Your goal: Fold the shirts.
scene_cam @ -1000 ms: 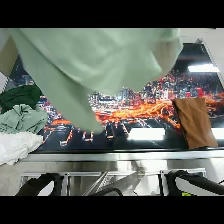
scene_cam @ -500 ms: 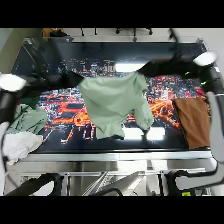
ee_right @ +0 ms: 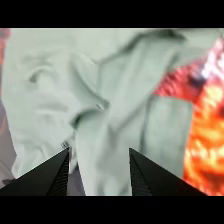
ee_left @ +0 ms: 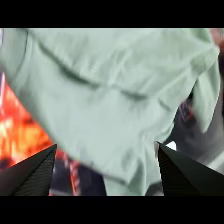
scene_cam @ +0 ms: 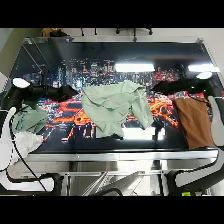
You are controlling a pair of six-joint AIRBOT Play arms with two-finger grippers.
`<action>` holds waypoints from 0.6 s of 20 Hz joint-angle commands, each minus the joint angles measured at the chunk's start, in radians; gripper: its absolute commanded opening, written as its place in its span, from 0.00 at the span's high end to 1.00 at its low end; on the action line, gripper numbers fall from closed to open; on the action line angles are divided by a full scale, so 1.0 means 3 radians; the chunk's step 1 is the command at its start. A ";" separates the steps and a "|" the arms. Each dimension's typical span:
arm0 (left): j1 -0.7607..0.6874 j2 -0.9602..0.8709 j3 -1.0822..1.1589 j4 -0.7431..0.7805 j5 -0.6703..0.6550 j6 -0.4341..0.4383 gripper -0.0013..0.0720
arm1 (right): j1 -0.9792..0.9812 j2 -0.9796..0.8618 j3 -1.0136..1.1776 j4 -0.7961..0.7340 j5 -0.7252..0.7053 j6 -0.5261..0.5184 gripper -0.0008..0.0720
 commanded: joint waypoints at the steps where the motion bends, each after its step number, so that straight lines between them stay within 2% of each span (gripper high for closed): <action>1: 0.0014 0.0050 -0.0641 -0.0003 -0.0050 0.0079 0.05 | -0.0242 0.0200 -0.0604 -0.0184 0.0028 0.0070 0.38; 2: -0.0057 0.0048 -0.0816 -0.0011 0.0080 0.0079 0.05 | -0.0240 0.0228 -0.0809 -0.0200 -0.0078 0.0071 0.24; 3: -0.0154 0.0037 -0.0956 -0.0020 0.0217 0.0080 0.05 | -0.0229 0.0229 -0.1003 -0.0197 -0.0196 0.0070 0.18; 6: -0.0528 0.0037 -0.1170 -0.0192 0.0749 0.0114 0.05 | -0.0126 0.0136 -0.1349 -0.0198 -0.0562 -0.0017 0.19; 8: -0.0804 0.0029 -0.1116 -0.0202 0.1090 0.0111 0.05 | -0.0042 0.0015 -0.1368 -0.0196 -0.0638 -0.0017 0.20; 10: -0.1020 -0.0074 -0.0949 -0.0205 0.1245 0.0107 0.06 | 0.0071 -0.0090 -0.1368 -0.0187 -0.0651 -0.0019 0.20; 11: -0.1115 -0.0181 -0.0824 -0.0205 0.1254 0.0098 0.08 | 0.0132 -0.0122 -0.1368 -0.0149 -0.0628 -0.0081 0.34; 12: -0.1188 -0.0306 -0.0688 -0.0203 0.1211 0.0061 0.12 | 0.0197 -0.0128 -0.1367 -0.0055 -0.0577 -0.0203 0.68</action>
